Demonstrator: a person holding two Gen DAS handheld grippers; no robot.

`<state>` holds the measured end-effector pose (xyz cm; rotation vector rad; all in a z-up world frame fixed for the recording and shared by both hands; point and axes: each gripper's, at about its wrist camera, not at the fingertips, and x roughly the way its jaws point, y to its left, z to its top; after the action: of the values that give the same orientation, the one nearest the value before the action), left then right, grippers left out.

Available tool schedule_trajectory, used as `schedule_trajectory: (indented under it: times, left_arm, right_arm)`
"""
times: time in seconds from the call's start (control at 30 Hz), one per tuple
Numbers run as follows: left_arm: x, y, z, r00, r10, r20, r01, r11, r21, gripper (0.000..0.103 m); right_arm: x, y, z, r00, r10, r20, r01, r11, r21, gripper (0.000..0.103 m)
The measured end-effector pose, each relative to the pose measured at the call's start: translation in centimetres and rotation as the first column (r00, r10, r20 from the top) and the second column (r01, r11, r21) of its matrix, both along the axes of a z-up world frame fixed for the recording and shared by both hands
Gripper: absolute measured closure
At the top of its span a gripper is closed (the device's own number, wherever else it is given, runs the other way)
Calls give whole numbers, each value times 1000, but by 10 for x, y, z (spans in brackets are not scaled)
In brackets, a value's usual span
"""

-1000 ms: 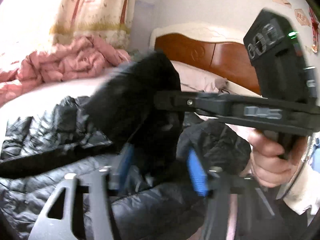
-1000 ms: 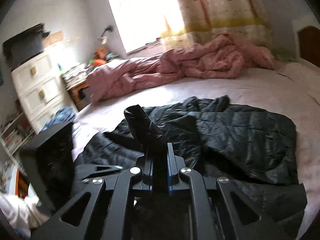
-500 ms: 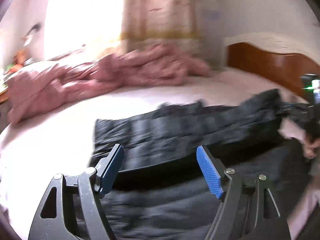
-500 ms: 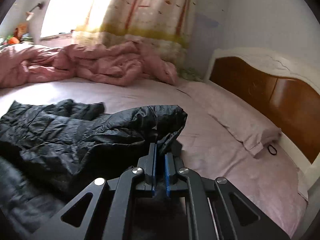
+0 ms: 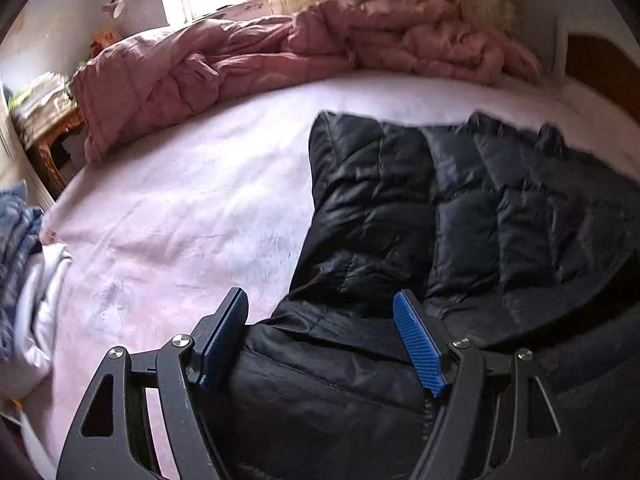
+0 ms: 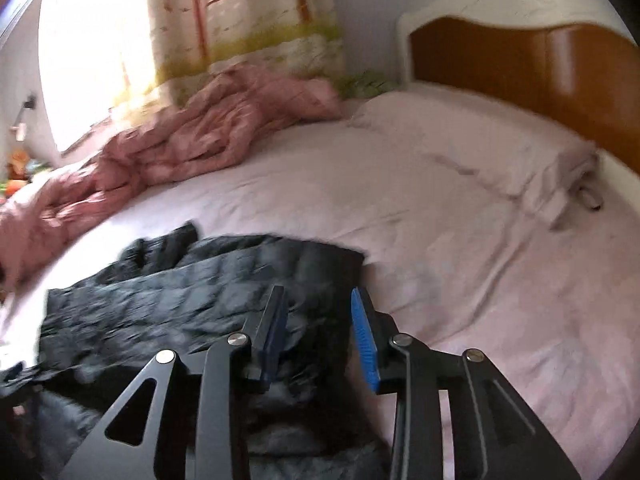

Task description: Fold large clothes

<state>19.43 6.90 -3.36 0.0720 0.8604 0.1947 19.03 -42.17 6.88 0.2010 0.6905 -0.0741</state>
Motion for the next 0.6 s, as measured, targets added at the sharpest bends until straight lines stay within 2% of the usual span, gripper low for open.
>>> schedule_trajectory:
  times: [0.1,0.13,0.17,0.27,0.33,0.37,0.4,0.47,0.6]
  left_arm:
    - [1,-8,-7,999,11,-43,-9,998,57,29]
    - [1,-8,-8,999,16,-48,-13,998,61,29]
    - [1,-7,-9,999,21,-50,-18,998,62,27]
    - [5,-3,-8,998,33,-55,-31,999,44,27]
    - [6,-1,-8,998,44,-55,-42,998,38,26]
    - [6,-1,-8,998,45,-54,-43,998,38,26]
    - [6,-1,-8,998,47,-53,-44,998,41,26]
    - [6,-1,-7,998,47,-47,-45,998,43,26]
    - [4,1,-5,998,45,-34,-44,998,32,26]
  right_arm:
    - [5,11,-7,993,103,-57,-99,992,74,68]
    - [10,16,-14,988,105,-113,-99,994,55,68]
    - [16,22,-25,974,82,-212,-83,997,3,67]
    - [21,25,-54,944,36,-329,-64,995,-74,68]
    - [21,20,-59,949,20,-315,-50,995,-86,69]
    - [22,17,-58,958,0,-286,-34,993,-114,78]
    - [25,15,-56,967,-33,-254,-7,988,-154,79]
    - [30,8,-52,979,-41,-202,16,992,-126,85]
    - [26,2,-37,988,-57,-143,44,994,-97,85]
